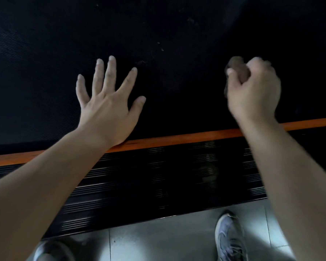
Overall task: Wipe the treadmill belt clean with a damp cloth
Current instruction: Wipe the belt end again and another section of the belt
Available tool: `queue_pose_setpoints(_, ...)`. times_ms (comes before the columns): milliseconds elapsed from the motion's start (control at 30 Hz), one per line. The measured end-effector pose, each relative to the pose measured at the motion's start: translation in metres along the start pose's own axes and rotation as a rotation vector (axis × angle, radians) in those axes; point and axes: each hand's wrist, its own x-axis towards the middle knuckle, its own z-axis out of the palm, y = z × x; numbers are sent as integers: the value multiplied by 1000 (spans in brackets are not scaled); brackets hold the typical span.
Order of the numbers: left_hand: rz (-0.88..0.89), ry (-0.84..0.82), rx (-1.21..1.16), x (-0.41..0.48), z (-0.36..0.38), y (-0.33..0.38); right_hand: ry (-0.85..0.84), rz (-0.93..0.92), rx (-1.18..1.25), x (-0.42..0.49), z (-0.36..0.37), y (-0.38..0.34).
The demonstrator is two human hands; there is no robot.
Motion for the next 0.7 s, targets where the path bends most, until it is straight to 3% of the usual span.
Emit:
queue_pose_setpoints(67,-15,-2,-7,-3,-1,-7,35,-59,90,-24,14,-41)
queue_pose_setpoints(200,-59,8,4,-7,-4,-19,-184,-388,212,-70,25,-111)
queue_pose_setpoints(300,-68,2,1,-9,-9,-35,-156,-330,67,-39,19,-78)
queue_pose_setpoints(400,-66,-7,10,-14,-12,-49,-72,-85,37,-20,7,-48)
queue_pose_setpoints(467,-55,-8,3,-16,-12,-54,-37,-127,88,-45,12,-76)
queue_pose_setpoints(600,-57,-18,-24,-16,-13,-53,-211,-397,213,-96,17,-123)
queue_pose_setpoints(700,-38,-29,-31,-16,-15,-56,-161,-307,68,-69,5,-77)
